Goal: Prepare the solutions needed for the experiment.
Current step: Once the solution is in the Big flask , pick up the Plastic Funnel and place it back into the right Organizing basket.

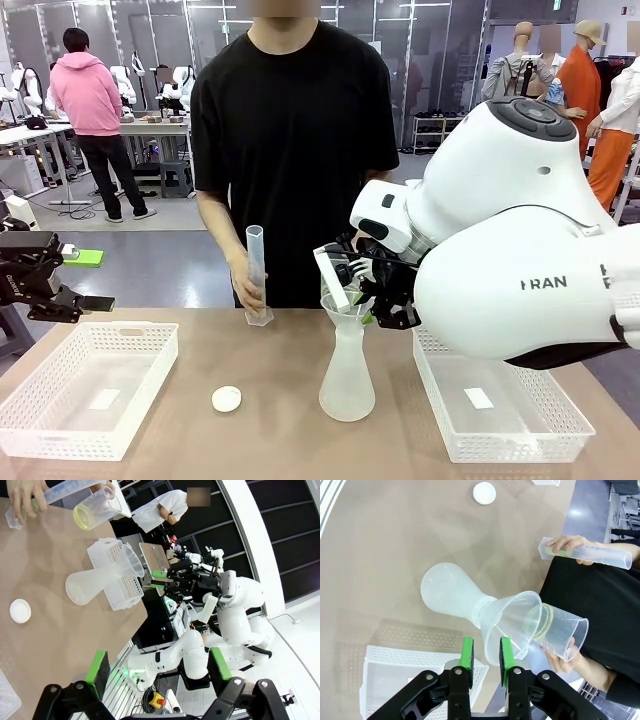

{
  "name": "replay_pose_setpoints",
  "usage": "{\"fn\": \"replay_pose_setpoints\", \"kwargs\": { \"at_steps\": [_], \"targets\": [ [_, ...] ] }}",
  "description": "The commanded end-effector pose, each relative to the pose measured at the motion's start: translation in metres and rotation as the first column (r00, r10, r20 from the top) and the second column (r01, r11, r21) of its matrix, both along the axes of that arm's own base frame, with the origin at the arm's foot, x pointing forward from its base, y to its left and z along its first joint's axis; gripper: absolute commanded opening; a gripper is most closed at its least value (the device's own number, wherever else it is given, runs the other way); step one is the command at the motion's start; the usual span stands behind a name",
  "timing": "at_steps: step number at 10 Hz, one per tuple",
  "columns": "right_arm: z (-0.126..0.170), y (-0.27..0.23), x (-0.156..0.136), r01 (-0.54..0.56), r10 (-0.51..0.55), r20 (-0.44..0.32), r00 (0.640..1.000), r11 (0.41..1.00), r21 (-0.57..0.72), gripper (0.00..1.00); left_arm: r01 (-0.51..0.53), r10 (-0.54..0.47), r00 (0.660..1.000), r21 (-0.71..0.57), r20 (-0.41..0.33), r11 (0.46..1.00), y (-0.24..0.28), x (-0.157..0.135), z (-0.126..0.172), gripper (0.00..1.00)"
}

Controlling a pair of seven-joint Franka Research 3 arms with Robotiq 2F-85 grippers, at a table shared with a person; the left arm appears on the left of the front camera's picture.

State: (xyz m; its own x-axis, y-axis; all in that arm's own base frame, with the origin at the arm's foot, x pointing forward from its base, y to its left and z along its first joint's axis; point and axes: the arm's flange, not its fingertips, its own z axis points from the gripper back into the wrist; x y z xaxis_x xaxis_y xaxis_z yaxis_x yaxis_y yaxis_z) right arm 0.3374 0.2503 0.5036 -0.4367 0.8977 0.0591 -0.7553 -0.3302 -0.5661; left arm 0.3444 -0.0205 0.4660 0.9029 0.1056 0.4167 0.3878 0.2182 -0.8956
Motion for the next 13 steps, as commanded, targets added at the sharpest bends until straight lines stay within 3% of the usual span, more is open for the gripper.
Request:
{"fn": "replay_pose_setpoints", "kwargs": {
  "at_steps": [1, 7, 10, 12, 13],
  "targets": [
    [-0.001, 0.002, 0.001, 0.001, -0.001, 0.002, 1.0, 1.0, 0.014, 0.29, 0.005, -0.005, 1.0, -0.016, 0.01, 1.0, -0.001, 0.001, 0.003, 1.0],
    [0.0, 0.0, 0.0, 0.0, 0.0, 0.0, 1.0, 1.0, 0.0, 0.29, 0.005, -0.005, 1.0, -0.016, 0.01, 1.0, -0.001, 0.001, 0.003, 1.0],
    [0.035, -0.002, -0.023, 0.007, -0.007, -0.001, 1.0, 1.0, 0.003, 0.29, 0.005, -0.005, 1.0, -0.016, 0.01, 1.0, -0.001, 0.001, 0.003, 1.0],
    [0.059, -0.028, -0.015, 0.18, -0.173, -0.083, 0.981, 0.98, 0.081, 0.29, 0.005, -0.005, 1.0, -0.016, 0.01, 1.0, -0.001, 0.001, 0.003, 1.0],
    [0.071, -0.048, -0.007, 0.32, -0.299, -0.155, 0.942, 0.938, 0.134, 0.29, 0.005, -0.005, 1.0, -0.016, 0.01, 1.0, -0.001, 0.001, 0.003, 1.0]
  ]
}}
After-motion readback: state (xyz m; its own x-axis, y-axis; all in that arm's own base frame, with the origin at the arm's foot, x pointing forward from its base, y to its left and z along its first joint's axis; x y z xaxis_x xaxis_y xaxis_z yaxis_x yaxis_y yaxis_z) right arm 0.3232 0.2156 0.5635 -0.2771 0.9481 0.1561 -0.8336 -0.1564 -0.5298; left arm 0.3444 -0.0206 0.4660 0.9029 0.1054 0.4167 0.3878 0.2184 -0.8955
